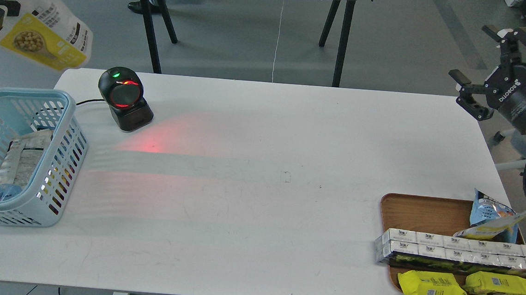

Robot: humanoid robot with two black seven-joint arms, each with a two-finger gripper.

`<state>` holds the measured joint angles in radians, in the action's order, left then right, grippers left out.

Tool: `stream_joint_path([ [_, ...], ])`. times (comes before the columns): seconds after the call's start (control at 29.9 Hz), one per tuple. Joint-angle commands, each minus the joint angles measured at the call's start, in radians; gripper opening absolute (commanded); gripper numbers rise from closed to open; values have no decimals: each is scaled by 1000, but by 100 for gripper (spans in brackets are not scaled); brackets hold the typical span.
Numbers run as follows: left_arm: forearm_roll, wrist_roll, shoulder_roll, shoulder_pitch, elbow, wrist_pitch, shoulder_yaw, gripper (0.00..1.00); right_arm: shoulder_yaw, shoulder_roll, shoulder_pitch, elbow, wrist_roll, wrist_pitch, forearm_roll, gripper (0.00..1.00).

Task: Scan snack and place in basket
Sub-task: 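Carry the pouch over the blue basket and drop it in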

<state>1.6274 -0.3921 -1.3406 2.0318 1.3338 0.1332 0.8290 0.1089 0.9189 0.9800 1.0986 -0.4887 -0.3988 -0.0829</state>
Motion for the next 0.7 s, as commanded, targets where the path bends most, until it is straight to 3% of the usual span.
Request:
stream_joint_path([
  [0.0, 31, -1, -64, -7, 5, 0, -2, 1, 0, 0, -4, 0, 0, 0, 0, 96],
  [0.33, 153, -27, -210, -19, 47, 5, -1, 1, 0, 0, -8, 0, 0, 0, 0, 96],
  [0.67, 172, -28, -262, -100, 56, 3, -1, 1, 0, 0, -15, 0, 0, 0, 0, 96],
])
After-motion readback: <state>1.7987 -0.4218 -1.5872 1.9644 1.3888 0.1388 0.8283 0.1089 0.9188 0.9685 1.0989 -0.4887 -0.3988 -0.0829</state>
